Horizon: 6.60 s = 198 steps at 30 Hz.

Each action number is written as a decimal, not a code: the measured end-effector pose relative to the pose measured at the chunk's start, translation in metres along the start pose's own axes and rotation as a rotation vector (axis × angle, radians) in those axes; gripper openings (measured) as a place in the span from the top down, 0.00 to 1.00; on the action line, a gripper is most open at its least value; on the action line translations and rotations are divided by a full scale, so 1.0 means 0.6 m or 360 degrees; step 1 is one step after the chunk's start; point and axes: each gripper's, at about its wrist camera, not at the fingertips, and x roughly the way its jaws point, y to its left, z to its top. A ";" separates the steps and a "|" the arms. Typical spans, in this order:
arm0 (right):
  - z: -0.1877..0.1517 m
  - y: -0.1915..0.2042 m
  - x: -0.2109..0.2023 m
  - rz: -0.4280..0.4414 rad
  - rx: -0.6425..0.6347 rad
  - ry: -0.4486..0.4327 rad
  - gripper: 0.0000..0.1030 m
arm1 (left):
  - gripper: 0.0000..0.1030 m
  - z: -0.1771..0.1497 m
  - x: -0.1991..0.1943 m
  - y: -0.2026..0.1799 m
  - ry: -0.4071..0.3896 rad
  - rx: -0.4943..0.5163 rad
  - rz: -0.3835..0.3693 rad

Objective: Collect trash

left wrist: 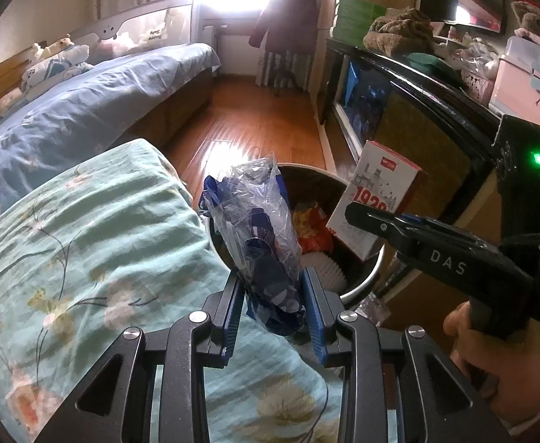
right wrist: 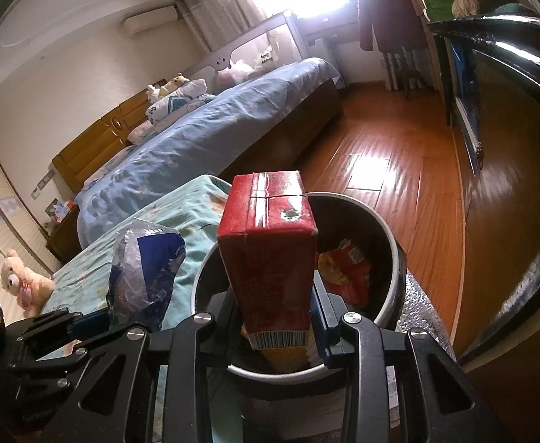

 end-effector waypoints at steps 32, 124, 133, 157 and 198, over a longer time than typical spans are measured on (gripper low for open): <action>0.022 -0.029 0.023 -0.0013 0.0026 0.0047 0.69 | 0.70 0.020 0.019 -0.015 0.0050 0.0023 0.0008; 0.013 -0.008 -0.019 -0.0019 0.0096 0.0018 0.30 | 0.37 -0.037 -0.076 0.035 -0.0067 -0.0185 -0.0016; -0.055 0.079 -0.079 0.0032 0.0060 -0.0054 0.13 | 0.32 -0.121 -0.169 0.074 -0.0189 -0.0370 0.0048; -0.068 0.229 -0.137 -0.0054 -0.0379 -0.0488 0.00 | 0.01 -0.237 -0.373 0.068 -0.0746 -0.0356 0.0658; -0.074 0.248 -0.113 -0.0014 -0.0462 -0.0468 0.00 | 0.01 -0.232 -0.347 0.072 -0.0748 -0.0333 0.0796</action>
